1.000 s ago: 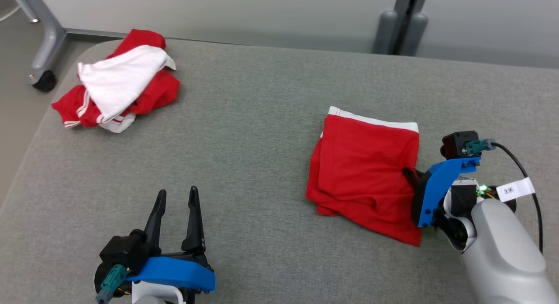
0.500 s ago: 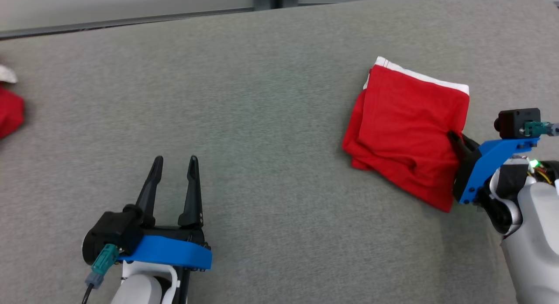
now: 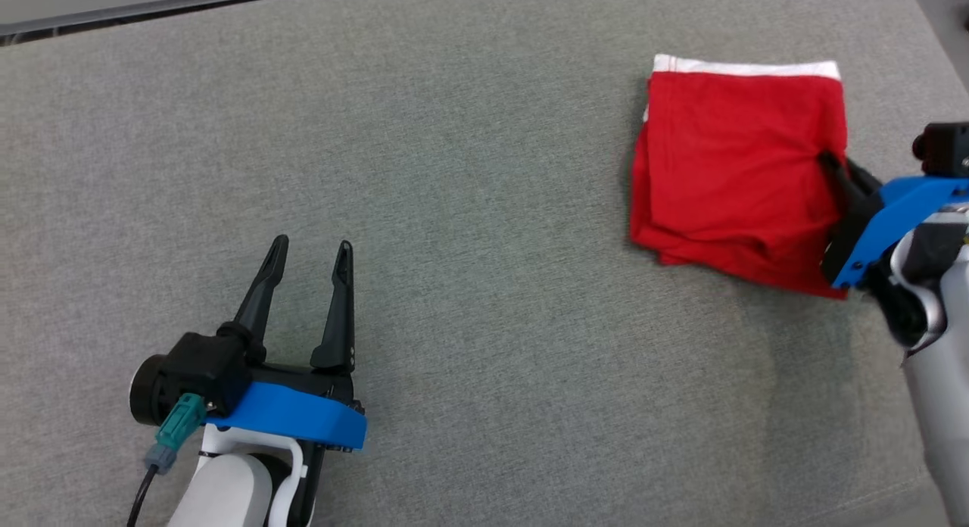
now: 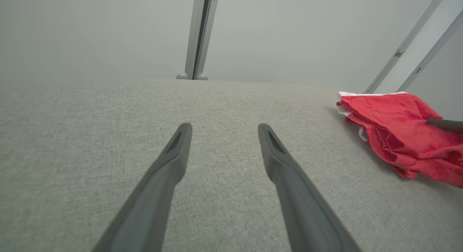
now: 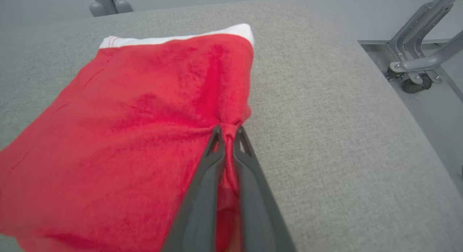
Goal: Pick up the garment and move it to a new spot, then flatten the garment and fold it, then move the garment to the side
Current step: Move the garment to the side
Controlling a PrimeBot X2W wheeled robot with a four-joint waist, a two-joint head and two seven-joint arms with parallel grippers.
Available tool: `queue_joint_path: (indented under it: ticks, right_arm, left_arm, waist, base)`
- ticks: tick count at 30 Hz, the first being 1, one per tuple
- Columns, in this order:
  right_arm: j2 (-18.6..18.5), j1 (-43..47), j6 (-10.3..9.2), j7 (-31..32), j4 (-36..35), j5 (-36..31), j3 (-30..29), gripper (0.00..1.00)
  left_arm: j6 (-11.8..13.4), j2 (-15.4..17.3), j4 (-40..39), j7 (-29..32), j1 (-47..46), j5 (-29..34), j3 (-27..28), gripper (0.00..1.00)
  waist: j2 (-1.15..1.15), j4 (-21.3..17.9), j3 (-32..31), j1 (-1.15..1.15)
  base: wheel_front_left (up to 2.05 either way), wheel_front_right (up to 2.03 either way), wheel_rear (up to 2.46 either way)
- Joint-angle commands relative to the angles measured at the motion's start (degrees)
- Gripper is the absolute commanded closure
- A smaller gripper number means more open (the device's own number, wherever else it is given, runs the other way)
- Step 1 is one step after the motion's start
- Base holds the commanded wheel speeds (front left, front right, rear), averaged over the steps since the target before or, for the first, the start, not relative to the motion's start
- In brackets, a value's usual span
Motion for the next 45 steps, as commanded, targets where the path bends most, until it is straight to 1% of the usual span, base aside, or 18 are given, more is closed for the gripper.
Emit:
queue_joint_path:
  ticks: [1,2,3,6,11,14,18,19,20,21,22,28,36,41,43,45]
  right_arm:
    - [-1.6,-2.75,0.01,0.27,1.35,-1.35,-0.52,1.0]
    - [-2.24,-3.88,0.01,0.5,2.11,-1.85,-0.8,1.0]
    - [-3.89,-5.97,0.0,1.2,3.92,-2.55,-1.66,1.0]
    - [-7.43,-8.58,0.0,2.01,6.3,-4.42,-3.38,1.0]
    - [-12.36,-11.27,0.0,2.92,8.12,-6.89,-6.17,1.0]
    - [-14.12,-12.16,0.01,3.13,8.35,-8.59,-7.02,1.0]
    - [-14.63,-13.28,0.0,2.91,8.33,-10.4,-7.01,1.0]
    - [-14.66,-13.7,0.0,2.32,8.1,-11.43,-6.97,0.93]
    - [-14.41,-14.01,0.0,1.91,8.09,-12.27,-6.95,0.67]
    - [-13.89,-14.18,0.0,1.36,8.08,-12.96,-6.71,0.26]
    - [-13.43,-14.51,0.0,0.56,8.05,-13.65,-6.88,0.0]
    - [-10.8,-14.78,0.0,-2.76,9.08,-15.03,-6.58,0.0]
    - [-7.82,-13.04,0.0,-7.9,7.8,-13.12,-1.57,0.0]
    - [-4.16,-10.76,0.01,-12.08,5.94,-12.07,2.16,0.0]
    - [-2.33,-9.27,0.0,-14.11,5.19,-11.84,2.63,0.0]
    - [-0.59,-7.2,0.01,-16.45,4.53,-13.01,2.6,0.0]
  left_arm:
    - [0.38,0.65,-0.64,0.33,-0.83,0.38,0.15,0.0]
    - [0.42,0.73,-0.96,0.5,-0.91,0.5,0.04,0.0]
    - [0.52,0.82,-1.59,0.84,-0.97,0.6,-0.16,0.0]
    - [0.84,0.86,-2.34,0.83,-0.85,0.56,-0.27,0.0]
    - [1.27,0.9,-3.32,0.65,0.17,0.48,-0.48,0.0]
    - [1.27,1.01,-3.67,0.56,0.44,0.43,-0.73,0.0]
    - [1.34,1.11,-3.87,0.49,0.51,0.43,-0.94,0.0]
    - [1.41,1.1,-3.93,0.44,0.5,0.46,-1.02,0.0]
    - [1.45,1.11,-3.92,0.41,0.47,0.46,-1.08,0.0]
    - [1.38,1.13,-3.88,0.42,0.42,0.47,-1.13,0.0]
    - [1.43,1.13,-3.83,0.39,0.37,0.5,-1.16,0.0]
    - [1.83,0.87,-3.11,0.34,0.59,0.3,-1.49,0.0]
    - [1.6,0.75,-1.27,-0.66,-0.18,-1.21,-0.69,0.0]
    - [1.86,0.87,1.87,-1.76,-0.5,-2.74,1.04,0.0]
    - [2.07,0.87,3.36,-2.24,-0.2,-3.53,1.81,0.0]
    - [2.38,0.88,4.89,-2.74,0.52,-4.29,2.82,0.0]
  waist:
    - [-0.01,1.61,1.2,-0.01]
    - [-0.01,2.27,1.57,-0.01]
    - [-0.01,3.76,2.28,-0.01]
    - [-0.01,6.08,3.2,-0.01]
    - [-0.01,8.79,4.4,-0.01]
    - [-0.01,9.74,5.04,-0.01]
    - [-0.01,10.17,5.56,-0.01]
    - [-0.01,10.22,5.73,-0.01]
    - [-0.01,10.23,5.9,-0.01]
    - [-0.01,10.22,6.02,-0.01]
    - [-0.01,10.18,6.1,-0.01]
    - [-0.01,9.95,5.22,-0.01]
    - [-0.01,9.47,0.79,-0.01]
    - [-0.01,9.35,-3.78,-0.01]
    - [-0.01,9.41,-5.61,-0.01]
    - [-0.01,9.57,-7.32,-0.01]
  base:
    - [0.0,0.0,0.0]
    - [0.0,0.0,0.0]
    - [0.0,0.0,0.0]
    - [0.0,0.0,0.0]
    - [0.0,0.0,0.0]
    - [0.0,0.0,0.0]
    - [0.0,0.0,0.0]
    - [0.0,0.0,0.0]
    - [0.0,0.0,0.0]
    - [0.0,0.0,0.0]
    - [0.0,0.0,0.0]
    - [0.0,0.0,0.0]
    - [0.0,0.0,0.0]
    - [0.0,0.0,0.0]
    - [0.0,0.0,0.0]
    - [0.0,0.0,0.0]
